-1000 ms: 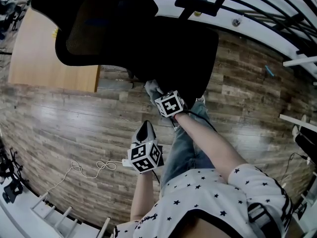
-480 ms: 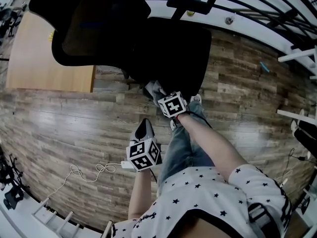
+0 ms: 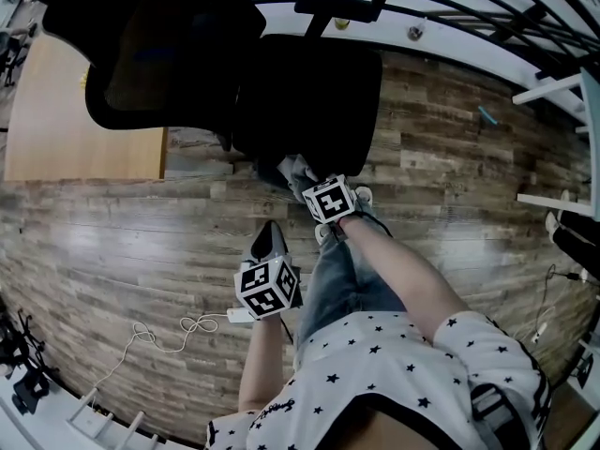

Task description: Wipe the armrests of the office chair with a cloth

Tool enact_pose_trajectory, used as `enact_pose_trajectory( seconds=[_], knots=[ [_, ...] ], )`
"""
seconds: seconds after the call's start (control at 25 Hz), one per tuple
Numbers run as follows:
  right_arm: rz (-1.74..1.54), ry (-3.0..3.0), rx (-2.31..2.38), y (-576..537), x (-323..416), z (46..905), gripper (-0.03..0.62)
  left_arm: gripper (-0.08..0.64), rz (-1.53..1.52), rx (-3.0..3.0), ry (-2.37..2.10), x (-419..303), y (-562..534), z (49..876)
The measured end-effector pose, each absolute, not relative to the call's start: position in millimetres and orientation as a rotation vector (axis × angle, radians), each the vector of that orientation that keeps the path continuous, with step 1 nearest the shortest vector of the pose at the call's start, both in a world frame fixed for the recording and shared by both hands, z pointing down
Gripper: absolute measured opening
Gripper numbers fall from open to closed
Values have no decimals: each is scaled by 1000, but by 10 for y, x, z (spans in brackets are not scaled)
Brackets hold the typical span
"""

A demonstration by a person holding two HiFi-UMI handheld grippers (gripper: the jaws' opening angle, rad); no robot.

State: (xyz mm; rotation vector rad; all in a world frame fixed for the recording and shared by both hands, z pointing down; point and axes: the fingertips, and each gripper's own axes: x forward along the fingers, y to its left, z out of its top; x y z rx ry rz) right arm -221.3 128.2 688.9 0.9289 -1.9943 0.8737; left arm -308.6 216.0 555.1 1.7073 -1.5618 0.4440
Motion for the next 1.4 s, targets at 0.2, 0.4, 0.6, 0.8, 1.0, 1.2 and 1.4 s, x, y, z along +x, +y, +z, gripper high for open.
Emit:
enact_pose_trajectory(
  seconds=[0.2,0.4,0.6,0.8,1.0,1.2,1.4],
  knots=[
    [875,-1975,968,1341,-2030,6891,32,2,441,1737,-1525,-2978,2150,5548],
    [879,-1943,979,1412,-1851,6899,32,2,445,1758,-1496,-2920,2123,5555],
    [880,-1922,982,1472,-1679,6900,32,2,447,1790,-1473,-2821,2087,5550],
    [863,-1922,979,1522,-1569,6892,32,2,442,1806,-1466,-2742,2081,5528],
    [891,-1914,986,1533,-1458,6898,32,2,461,1810,-1457,-2667,2063,5533],
    [893,-1926,977,1492,-1334,6900,32,2,473,1809,-1461,-2535,2000,5530],
    [906,-1885,980,1531,-1078,6917,32,2,469,1797,-1491,-2396,1921,5475]
  ],
)
